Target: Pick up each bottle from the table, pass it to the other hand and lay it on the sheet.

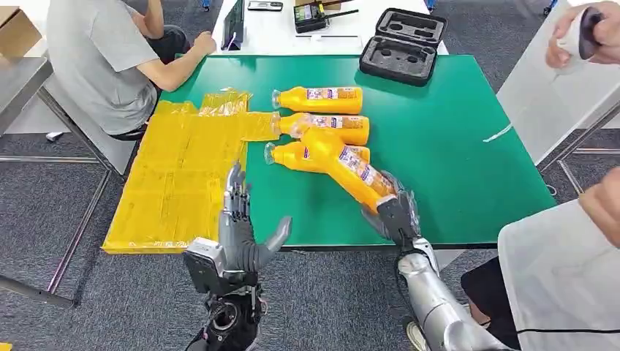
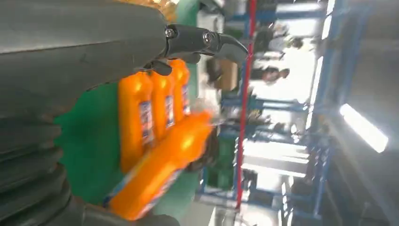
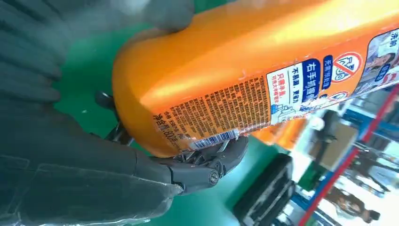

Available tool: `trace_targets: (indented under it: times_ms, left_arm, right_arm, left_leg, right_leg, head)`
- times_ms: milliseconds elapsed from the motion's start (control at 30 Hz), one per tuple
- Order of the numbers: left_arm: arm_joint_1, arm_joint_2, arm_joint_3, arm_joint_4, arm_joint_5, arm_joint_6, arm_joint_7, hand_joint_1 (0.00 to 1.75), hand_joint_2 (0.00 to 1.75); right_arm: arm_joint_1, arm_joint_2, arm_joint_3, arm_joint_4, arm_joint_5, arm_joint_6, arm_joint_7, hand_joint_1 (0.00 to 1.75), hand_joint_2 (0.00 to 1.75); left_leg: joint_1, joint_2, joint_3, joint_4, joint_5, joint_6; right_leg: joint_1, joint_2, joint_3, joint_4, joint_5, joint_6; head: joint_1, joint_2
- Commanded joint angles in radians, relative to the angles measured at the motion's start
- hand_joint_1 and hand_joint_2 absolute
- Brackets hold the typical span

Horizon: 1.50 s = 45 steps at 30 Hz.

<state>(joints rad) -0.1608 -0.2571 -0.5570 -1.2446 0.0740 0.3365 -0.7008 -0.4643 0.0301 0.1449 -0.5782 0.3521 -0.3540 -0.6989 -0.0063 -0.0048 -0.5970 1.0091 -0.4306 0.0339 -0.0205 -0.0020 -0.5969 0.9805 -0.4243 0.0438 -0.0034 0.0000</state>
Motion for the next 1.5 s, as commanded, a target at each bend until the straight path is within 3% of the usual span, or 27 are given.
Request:
trace_targets:
  times_ms: [33,833,967,1333,1467,1500]
  left_arm:
    - [-0.095,-0.086,0.114,0.454,0.073,-0.144,0.003,0.0,1.75]
    - [-0.19,-0.092,0.258,0.493,0.178,-0.296,0.003,0.0,1.75]
    - [-0.233,-0.092,0.244,0.593,0.253,-0.353,0.003,0.0,1.75]
    - [-0.234,-0.092,0.238,0.603,0.267,-0.364,0.003,0.0,1.75]
    - [-0.263,-0.092,0.208,0.681,0.354,-0.441,0.003,0.0,1.75]
    - [-0.267,-0.092,0.206,0.689,0.36,-0.448,0.003,0.0,0.0]
  right_arm:
    - [0.038,-0.028,0.195,-0.2,-0.105,-0.024,0.001,1.75,1.75]
    - [0.059,-0.022,0.366,-0.199,-0.14,-0.017,0.001,1.75,1.75]
    - [0.068,-0.022,0.402,-0.24,-0.152,-0.01,0.001,1.75,1.75]
    - [0.063,-0.015,0.406,-0.236,-0.154,-0.008,0.001,1.75,1.75]
    - [0.063,-0.006,0.436,-0.255,-0.168,0.029,0.001,1.75,1.75]
    - [0.065,-0.004,0.442,-0.262,-0.17,0.034,0.001,1.75,1.75]
  left_leg:
    - [0.001,0.0,0.002,-0.001,0.0,-0.001]
    - [0.001,0.001,0.002,0.0,-0.001,-0.002]
    - [0.001,0.0,0.001,0.0,0.0,-0.001]
    - [0.001,0.001,0.002,0.0,-0.001,-0.001]
    - [0.0,0.001,0.001,0.0,0.0,-0.001]
    - [0.001,0.001,0.002,0.0,-0.001,-0.002]
  right_leg:
    - [0.001,0.0,0.002,-0.001,0.0,-0.001]
    - [0.001,0.0,0.002,0.0,-0.001,-0.002]
    - [0.001,0.0,0.001,0.0,0.0,-0.001]
    - [0.001,0.001,0.002,0.0,0.0,-0.001]
    - [0.0,0.001,0.001,0.0,0.0,-0.001]
    - [0.001,0.001,0.002,0.0,-0.001,-0.002]
  head:
    - [0.0,0.0]
    - [0.0,0.0]
    - [0.0,0.0]
    - [0.0,0.0]
    - [0.0,0.0]
    - [0.0,0.0]
